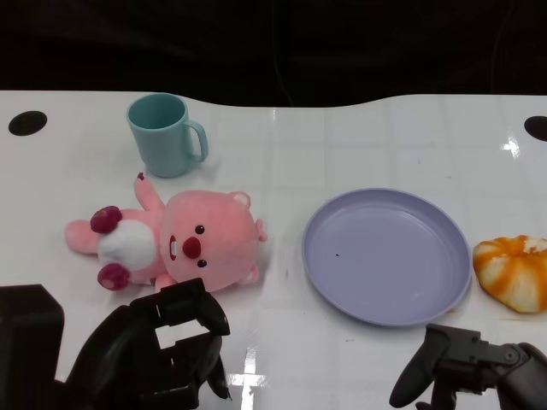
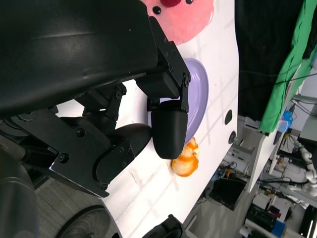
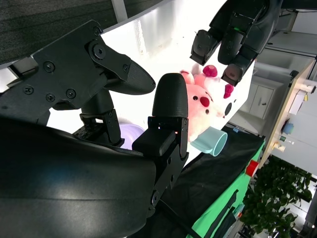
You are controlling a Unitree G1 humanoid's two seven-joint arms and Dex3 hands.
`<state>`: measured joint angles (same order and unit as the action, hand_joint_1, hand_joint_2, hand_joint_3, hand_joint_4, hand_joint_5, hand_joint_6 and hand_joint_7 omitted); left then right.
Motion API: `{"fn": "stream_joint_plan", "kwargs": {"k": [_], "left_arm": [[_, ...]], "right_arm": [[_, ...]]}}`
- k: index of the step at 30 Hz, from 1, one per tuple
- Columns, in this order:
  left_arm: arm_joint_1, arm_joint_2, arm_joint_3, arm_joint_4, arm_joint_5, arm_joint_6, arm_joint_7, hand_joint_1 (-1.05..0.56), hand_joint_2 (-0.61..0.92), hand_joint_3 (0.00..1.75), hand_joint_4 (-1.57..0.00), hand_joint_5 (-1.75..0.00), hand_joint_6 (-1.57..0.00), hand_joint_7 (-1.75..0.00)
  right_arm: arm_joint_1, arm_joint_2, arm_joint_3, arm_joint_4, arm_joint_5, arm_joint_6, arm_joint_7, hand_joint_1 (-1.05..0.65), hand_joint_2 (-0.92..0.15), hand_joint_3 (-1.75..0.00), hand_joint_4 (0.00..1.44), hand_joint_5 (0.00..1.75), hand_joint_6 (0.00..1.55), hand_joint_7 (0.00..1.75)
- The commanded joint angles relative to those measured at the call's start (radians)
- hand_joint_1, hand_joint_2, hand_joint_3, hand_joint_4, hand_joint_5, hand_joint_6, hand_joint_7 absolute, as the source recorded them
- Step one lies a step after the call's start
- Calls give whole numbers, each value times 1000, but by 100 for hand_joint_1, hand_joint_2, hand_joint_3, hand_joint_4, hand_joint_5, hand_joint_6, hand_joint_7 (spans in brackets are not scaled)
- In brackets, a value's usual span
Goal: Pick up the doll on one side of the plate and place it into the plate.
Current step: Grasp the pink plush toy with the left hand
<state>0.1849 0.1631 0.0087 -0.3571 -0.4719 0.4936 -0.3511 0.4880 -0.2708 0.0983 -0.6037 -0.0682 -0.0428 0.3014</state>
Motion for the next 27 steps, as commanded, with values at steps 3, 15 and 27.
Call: {"fn": "stream_joint_plan", "kwargs": {"k": [3, 15, 27], "left_arm": [[-7, -6, 29, -15, 2, -7, 34, -17, 43, 134, -68, -156, -72, -108], [-32, -6, 60, -118, 31, -10, 95, -24, 63, 83, -54, -122, -60, -62], [-75, 141, 32, -124, 314, -241, 59, -47, 92, 13, -24, -87, -46, -15]], "right_arm": [[-10, 3, 4, 0, -3, 3, -11, -7, -52, -113, 66, 167, 60, 129], [-25, 0, 7, 16, -4, -6, -13, -5, -51, -114, 68, 166, 61, 128], [-23, -2, 0, 15, 5, -3, -10, -8, -52, -112, 68, 166, 62, 126]]}}
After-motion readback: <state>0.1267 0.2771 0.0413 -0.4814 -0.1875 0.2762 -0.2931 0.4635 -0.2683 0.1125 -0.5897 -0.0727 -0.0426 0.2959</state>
